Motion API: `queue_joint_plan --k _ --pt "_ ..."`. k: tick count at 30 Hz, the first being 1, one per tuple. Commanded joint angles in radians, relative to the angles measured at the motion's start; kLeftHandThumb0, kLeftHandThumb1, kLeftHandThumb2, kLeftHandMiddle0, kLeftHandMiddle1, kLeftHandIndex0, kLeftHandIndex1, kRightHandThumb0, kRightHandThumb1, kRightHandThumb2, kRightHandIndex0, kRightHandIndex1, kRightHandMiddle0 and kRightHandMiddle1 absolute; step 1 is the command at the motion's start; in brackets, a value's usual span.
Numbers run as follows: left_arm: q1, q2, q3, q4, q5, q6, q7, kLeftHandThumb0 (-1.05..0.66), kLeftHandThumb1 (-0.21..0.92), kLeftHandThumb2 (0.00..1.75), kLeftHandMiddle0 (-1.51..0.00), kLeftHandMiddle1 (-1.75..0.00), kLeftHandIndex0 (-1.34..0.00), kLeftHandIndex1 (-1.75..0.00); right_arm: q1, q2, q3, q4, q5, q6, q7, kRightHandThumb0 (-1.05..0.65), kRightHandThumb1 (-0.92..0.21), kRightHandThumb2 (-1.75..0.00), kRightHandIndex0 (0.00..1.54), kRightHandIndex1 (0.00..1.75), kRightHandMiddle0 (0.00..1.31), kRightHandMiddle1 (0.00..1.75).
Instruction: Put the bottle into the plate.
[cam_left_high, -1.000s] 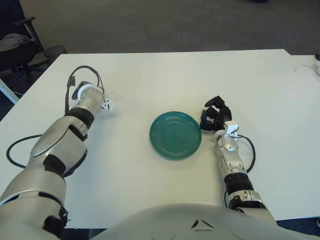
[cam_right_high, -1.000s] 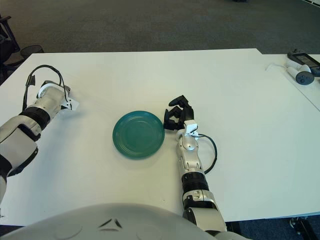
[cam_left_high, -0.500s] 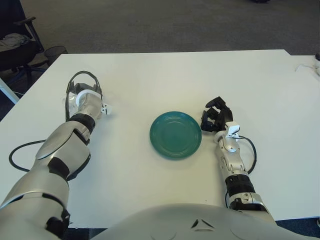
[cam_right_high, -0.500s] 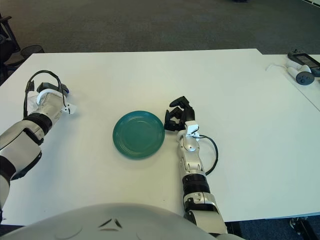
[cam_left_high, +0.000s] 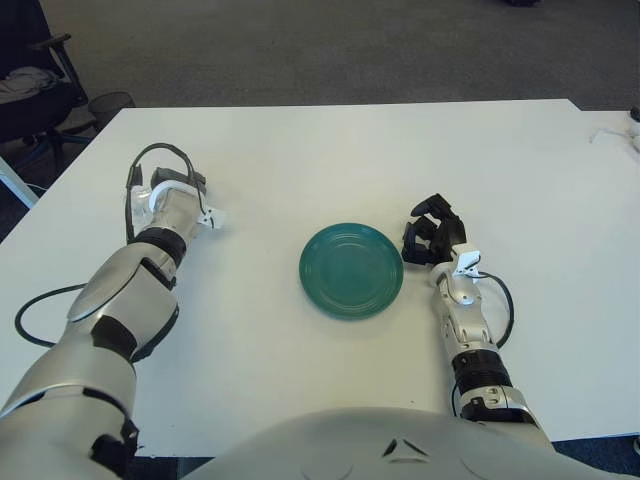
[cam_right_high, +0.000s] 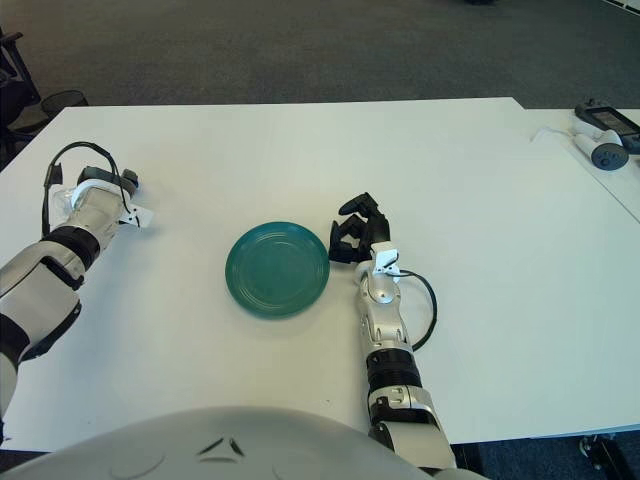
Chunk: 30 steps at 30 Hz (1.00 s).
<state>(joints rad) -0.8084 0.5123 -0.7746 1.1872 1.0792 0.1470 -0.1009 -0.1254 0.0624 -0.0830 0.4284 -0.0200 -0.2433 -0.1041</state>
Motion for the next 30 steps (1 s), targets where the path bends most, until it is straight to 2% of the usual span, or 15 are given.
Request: queue_joint_plan --k 1,3,5,8,11,17,19,20,24,28,30 --pt "0.140 -0.033 0.020 0.006 -0.072 -0.138 0.074 -0.95 0.92 0.59 -0.56 -1.10 -0.16 -1.50 0.080 -0.003 -0.013 0.060 0.012 0.081 -0.007 0.00 -0.14 -1.48 0.80 1.62 0.51 1.75" --pt "0.148 -0.010 0.042 -0.017 -0.102 -0.172 0.119 -0.88 0.92 0.52 -0.58 -1.30 -0.27 -1.62 0.080 -0.003 -0.012 0.060 0.012 0.081 -0.006 0.00 -0.14 -1.48 0.79 1.62 0.51 1.75" --pt "0.155 0.017 0.064 -0.054 -0.135 -0.213 0.139 -0.80 0.92 0.46 -0.66 -1.52 -0.37 -1.68 0.080 -0.005 -0.012 0.060 0.013 0.080 -0.003 0.00 -0.14 -1.48 0.79 1.62 0.51 1.75" --pt "0.165 0.038 0.080 -0.089 -0.164 -0.252 0.158 -0.56 0.63 0.88 -0.76 -1.67 -0.45 -1.72 0.079 -0.006 -0.010 0.061 0.011 0.079 -0.002 0.00 -0.14 -1.48 0.79 1.62 0.51 1.75" --pt "0.173 0.036 0.084 -0.084 -0.174 -0.276 0.206 -0.48 0.51 1.03 -0.83 -1.72 -0.50 -1.71 0.079 -0.006 -0.008 0.061 0.006 0.082 -0.007 0.00 -0.14 -1.48 0.79 1.62 0.51 1.75" --pt "0.177 0.041 0.102 -0.091 -0.199 -0.332 0.272 -0.44 0.47 0.98 -0.91 -1.74 -0.62 -1.55 0.079 -0.008 -0.008 0.062 0.007 0.081 -0.004 0.00 -0.14 -1.48 0.79 1.62 0.51 1.75" --pt "0.173 0.042 0.108 -0.086 -0.208 -0.357 0.296 -0.23 0.31 1.19 -0.86 -1.59 -0.62 -1.65 0.078 -0.008 -0.008 0.063 0.009 0.079 -0.003 0.00 -0.14 -1.48 0.79 1.62 0.51 1.75" --pt "0.171 0.042 0.109 -0.083 -0.211 -0.367 0.306 -0.15 0.25 1.31 -0.78 -1.64 -0.62 -1.68 0.078 -0.008 -0.008 0.064 0.009 0.078 -0.003 0.00 -0.14 -1.48 0.79 1.62 0.51 1.75" --pt "0.152 0.037 0.117 -0.063 -0.219 -0.404 0.366 -0.04 0.20 1.43 -0.64 -1.70 -0.60 -1.73 0.080 -0.007 -0.007 0.061 0.009 0.081 -0.003 0.00 -0.14 -1.48 0.80 1.62 0.51 1.75" --pt "0.132 0.027 0.146 -0.053 -0.247 -0.414 0.391 -0.01 0.15 1.50 -0.64 -1.72 -0.63 -1.74 0.079 -0.005 -0.006 0.056 0.009 0.088 -0.004 0.00 -0.14 -1.48 0.79 1.62 0.51 1.75" --pt "0.128 0.024 0.155 -0.052 -0.256 -0.417 0.400 -0.01 0.09 1.47 -0.84 -1.40 -0.68 -1.74 0.077 -0.005 -0.006 0.058 0.009 0.088 -0.005 0.00 -0.14 -1.48 0.79 1.62 0.51 1.75"
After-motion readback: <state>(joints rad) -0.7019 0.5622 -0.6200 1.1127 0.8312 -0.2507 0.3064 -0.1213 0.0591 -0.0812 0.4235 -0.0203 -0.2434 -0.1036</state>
